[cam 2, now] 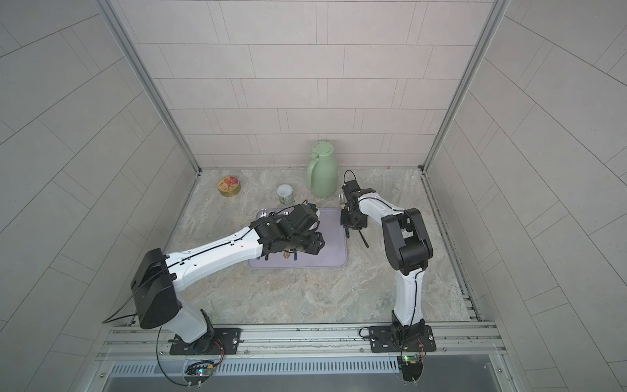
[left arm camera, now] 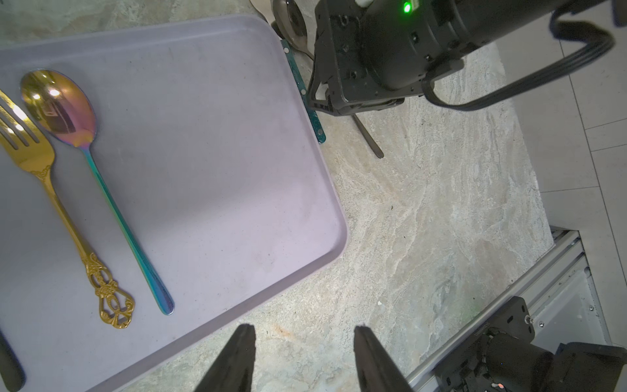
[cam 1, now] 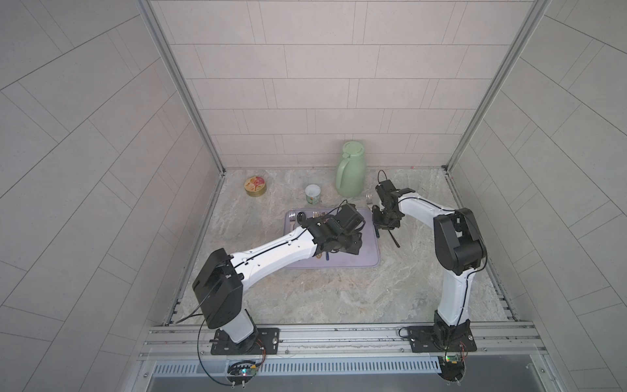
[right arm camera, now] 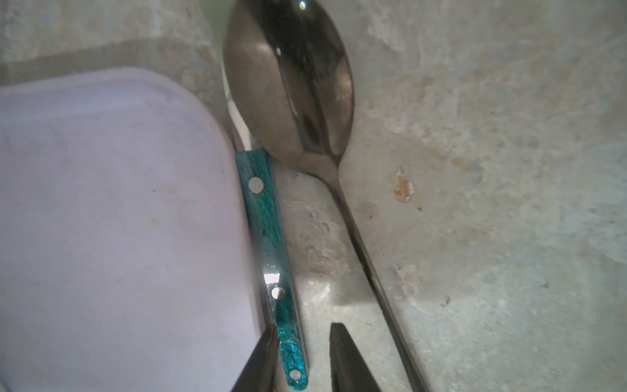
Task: Set the spoon and fork side by side
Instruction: Pick up the fork at the center of the board.
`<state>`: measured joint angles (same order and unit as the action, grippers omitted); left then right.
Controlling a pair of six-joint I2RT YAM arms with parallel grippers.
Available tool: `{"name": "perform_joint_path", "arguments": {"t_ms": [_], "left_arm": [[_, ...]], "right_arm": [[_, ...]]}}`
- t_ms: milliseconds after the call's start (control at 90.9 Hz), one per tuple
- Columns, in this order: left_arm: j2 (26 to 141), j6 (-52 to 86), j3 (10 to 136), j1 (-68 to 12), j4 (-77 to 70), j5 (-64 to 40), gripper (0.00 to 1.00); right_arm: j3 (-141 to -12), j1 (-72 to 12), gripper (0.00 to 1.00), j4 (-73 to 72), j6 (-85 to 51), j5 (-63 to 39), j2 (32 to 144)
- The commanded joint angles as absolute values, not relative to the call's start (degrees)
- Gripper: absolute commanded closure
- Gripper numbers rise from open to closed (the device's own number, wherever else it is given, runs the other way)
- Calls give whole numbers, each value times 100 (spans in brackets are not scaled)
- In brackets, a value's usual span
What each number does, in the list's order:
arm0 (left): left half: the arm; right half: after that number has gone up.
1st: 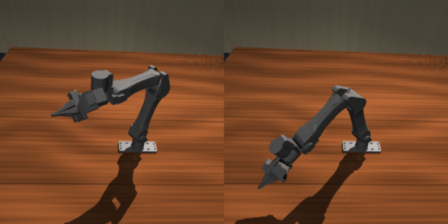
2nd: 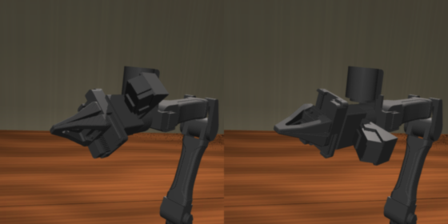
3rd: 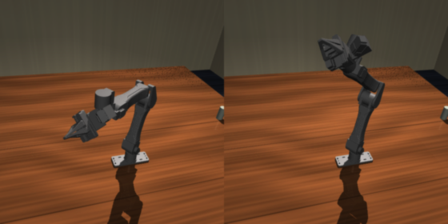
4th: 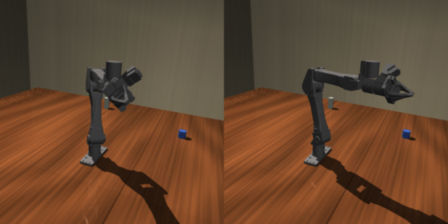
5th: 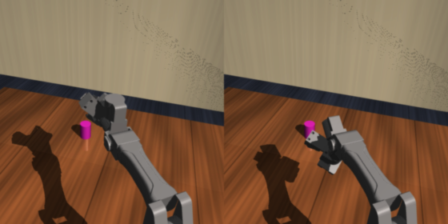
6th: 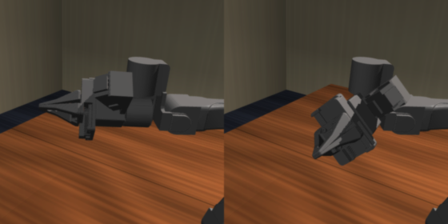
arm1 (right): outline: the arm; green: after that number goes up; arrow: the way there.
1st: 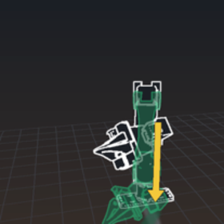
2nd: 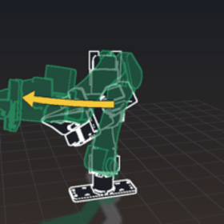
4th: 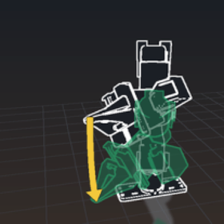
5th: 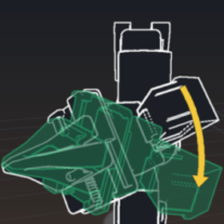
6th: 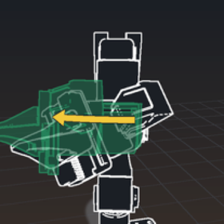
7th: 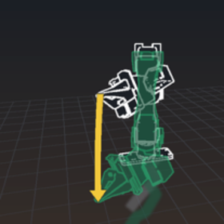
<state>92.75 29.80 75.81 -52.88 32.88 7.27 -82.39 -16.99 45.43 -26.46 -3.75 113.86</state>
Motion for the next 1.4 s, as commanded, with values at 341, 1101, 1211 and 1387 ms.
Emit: {"name": "perform_joint_path", "arguments": {"t_ms": [341, 1101, 1211, 1387], "left_arm": [[8983, 2947, 7395, -5283, 3391, 720, 51], [8479, 3096, 6860, -5282, 3239, 661, 51], [8295, 3137, 6725, -5286, 3238, 642, 51], [7901, 3153, 6552, -5283, 3361, 827, 51]], "right_arm": [[-8231, -1696, 67, 4409, -2575, -385, 11666], [-7000, -1648, 92, 4434, -2735, -20, 10508], [-6963, -1659, 94, 4668, -2776, 6, 10096], [-6958, -1779, 98, 4973, -2841, -50, 9332]]}}
